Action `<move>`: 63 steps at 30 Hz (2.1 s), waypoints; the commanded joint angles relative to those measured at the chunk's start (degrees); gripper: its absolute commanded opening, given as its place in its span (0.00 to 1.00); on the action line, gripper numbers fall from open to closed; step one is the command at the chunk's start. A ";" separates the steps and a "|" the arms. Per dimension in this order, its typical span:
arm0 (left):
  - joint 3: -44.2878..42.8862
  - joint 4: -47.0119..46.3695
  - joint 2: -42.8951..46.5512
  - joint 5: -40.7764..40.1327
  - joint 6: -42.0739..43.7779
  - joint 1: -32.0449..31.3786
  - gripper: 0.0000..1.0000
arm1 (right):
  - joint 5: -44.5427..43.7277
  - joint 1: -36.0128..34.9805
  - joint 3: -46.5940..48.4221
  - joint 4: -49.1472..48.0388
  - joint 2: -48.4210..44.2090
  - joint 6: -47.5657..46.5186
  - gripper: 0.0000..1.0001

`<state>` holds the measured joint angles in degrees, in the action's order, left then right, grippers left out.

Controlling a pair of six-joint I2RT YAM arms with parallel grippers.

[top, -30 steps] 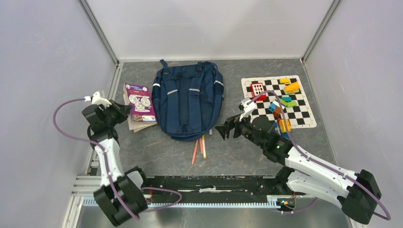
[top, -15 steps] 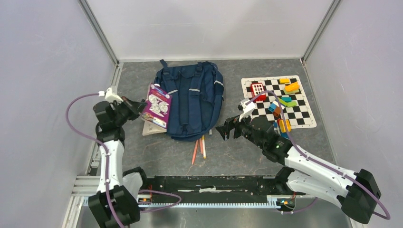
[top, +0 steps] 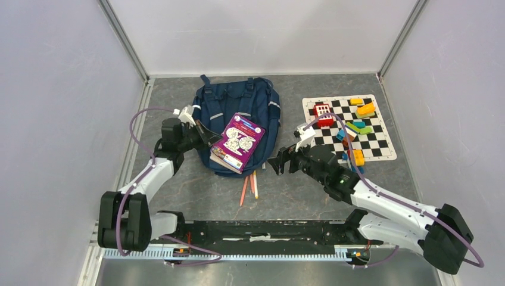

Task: Pack the student bag
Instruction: Pick up the book from the center of the board.

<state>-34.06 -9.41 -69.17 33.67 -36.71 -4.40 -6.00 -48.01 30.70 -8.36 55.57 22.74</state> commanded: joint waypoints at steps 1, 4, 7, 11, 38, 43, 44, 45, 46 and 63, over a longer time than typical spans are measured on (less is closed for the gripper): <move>-1.08 1.03 -1.44 -4.34 1.09 -0.81 0.07 | -0.68 -0.43 0.75 -3.28 1.42 1.26 0.94; -3.14 5.97 -2.43 -5.46 3.04 -0.85 0.42 | -2.59 -0.44 0.33 -3.91 3.13 3.21 0.96; -7.37 13.57 -4.12 -6.50 7.14 -0.87 0.64 | -3.65 -0.44 0.41 -5.43 5.70 5.81 0.98; -13.39 22.55 -7.06 -8.02 14.14 -0.87 0.75 | -3.72 -0.34 1.40 -8.59 9.62 8.88 0.98; -15.95 26.94 -16.70 -8.01 18.17 -5.75 0.49 | 8.82 5.09 9.82 -24.37 36.45 27.40 0.75; -16.03 27.34 -17.45 -8.09 18.47 -6.18 0.44 | 11.28 6.13 12.75 -27.82 41.00 27.44 0.70; -16.03 27.35 -17.56 -8.09 18.56 -6.27 0.44 | 11.80 6.33 13.46 -28.23 41.72 27.36 0.69; -16.06 27.42 -17.55 -8.18 18.60 -6.39 0.44 | 12.48 6.51 14.17 -28.88 42.50 27.23 0.67; -16.12 27.43 -17.55 -8.27 18.69 -6.48 0.44 | 13.06 6.68 14.90 -29.63 43.14 27.05 0.66; -15.76 27.44 -13.97 -11.87 20.45 -7.64 0.58 | 13.13 7.33 22.04 -27.93 44.28 23.66 0.20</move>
<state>-49.87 16.40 -84.71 22.28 -19.16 -10.07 6.81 -40.27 50.65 -34.17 103.83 49.89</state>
